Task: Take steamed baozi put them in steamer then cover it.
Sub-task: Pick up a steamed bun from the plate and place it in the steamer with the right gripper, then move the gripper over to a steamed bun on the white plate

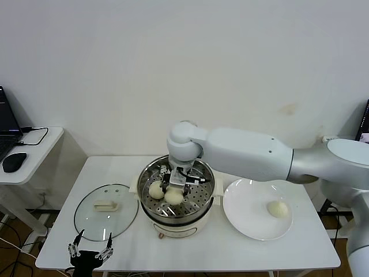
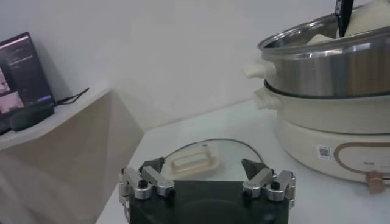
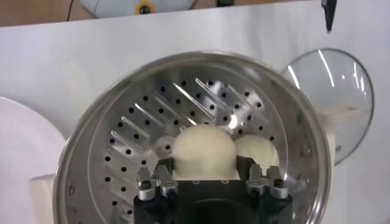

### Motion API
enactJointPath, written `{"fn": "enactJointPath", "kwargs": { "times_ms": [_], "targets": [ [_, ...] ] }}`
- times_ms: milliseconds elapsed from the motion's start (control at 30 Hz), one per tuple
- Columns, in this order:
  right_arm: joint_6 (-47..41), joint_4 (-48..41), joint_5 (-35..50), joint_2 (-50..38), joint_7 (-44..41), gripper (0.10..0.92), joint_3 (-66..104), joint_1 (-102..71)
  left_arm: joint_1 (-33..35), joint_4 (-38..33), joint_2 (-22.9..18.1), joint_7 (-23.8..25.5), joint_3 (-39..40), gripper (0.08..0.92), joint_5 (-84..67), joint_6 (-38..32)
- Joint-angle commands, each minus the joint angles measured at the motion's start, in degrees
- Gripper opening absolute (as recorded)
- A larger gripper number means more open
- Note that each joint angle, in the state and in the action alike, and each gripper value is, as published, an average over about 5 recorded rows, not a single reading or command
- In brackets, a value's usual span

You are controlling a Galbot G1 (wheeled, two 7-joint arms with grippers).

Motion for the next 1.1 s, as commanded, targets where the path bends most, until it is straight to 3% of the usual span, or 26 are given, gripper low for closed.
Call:
{"fn": "enactJointPath", "kwargs": {
  "times_ms": [33, 567, 867, 1100],
  "targets": [
    [0.73, 1.93, -1.11, 0.27, 0.24, 0.628, -0.51, -0.33, 0.06, 0.02, 0.01, -0.01, 0.04, 0.823, -0.02, -0.02],
    [-0.48, 3.03, -0.66, -0.71, 0.13, 0.628, -2.18, -1.3, -0.14, 0.16, -0.11, 0.04, -0.03, 0.823, -0.01, -0.01],
    [-2.67, 2.08, 0.19, -0.65, 2.01, 0.807, -0.98, -1.11, -0.33, 0.15, -0.26, 0.18, -0.13, 0.823, 0.13, 0.0],
    [-6.31, 3.04, 3.49, -4.29, 1.16, 0.822, 3.77, 2.38, -0.03, -0.35, -0.25, 0.44, -0.27, 0.823, 0.33, 0.09]
  ]
}}
